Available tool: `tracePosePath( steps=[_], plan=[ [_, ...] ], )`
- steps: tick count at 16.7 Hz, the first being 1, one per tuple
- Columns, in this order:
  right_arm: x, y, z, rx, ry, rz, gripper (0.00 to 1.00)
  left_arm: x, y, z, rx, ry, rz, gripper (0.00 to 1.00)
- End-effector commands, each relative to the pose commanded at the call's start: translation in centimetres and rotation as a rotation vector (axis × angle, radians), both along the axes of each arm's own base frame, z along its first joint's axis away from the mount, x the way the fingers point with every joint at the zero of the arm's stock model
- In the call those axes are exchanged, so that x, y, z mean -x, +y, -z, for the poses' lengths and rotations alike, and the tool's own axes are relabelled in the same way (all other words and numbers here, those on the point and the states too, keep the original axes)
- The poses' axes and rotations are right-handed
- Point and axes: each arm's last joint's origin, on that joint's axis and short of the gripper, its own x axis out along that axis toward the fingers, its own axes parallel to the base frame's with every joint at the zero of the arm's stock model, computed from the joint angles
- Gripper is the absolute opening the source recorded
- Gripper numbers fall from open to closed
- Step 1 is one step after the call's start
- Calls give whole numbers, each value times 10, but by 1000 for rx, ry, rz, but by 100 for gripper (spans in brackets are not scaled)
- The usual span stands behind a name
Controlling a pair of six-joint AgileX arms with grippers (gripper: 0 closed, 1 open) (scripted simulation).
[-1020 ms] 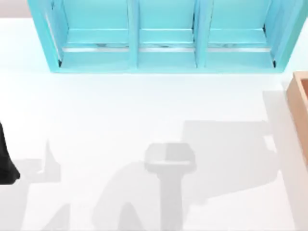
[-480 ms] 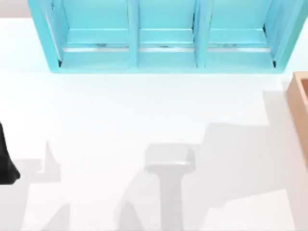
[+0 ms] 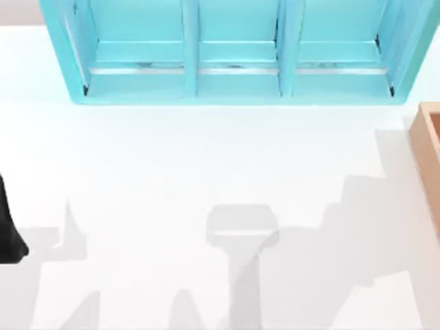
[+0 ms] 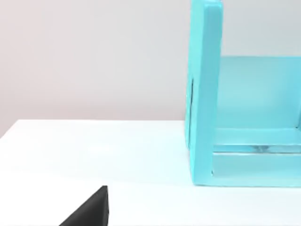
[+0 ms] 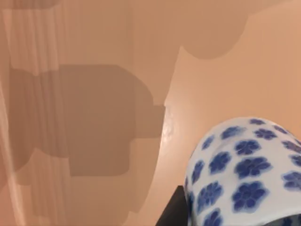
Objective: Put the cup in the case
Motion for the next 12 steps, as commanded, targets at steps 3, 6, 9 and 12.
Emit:
tracePosePath(
  steps=[3, 6, 9, 12],
  plan=[
    [0, 0, 1, 0, 0, 0, 0, 0, 0, 0, 0, 0, 0, 100],
    [0, 0, 1, 0, 0, 0, 15, 0, 0, 0, 0, 0, 0, 100],
    [0, 0, 1, 0, 0, 0, 38, 0, 0, 0, 0, 0, 0, 100],
    [0, 0, 1, 0, 0, 0, 60, 0, 0, 0, 0, 0, 0, 100]
  ],
)
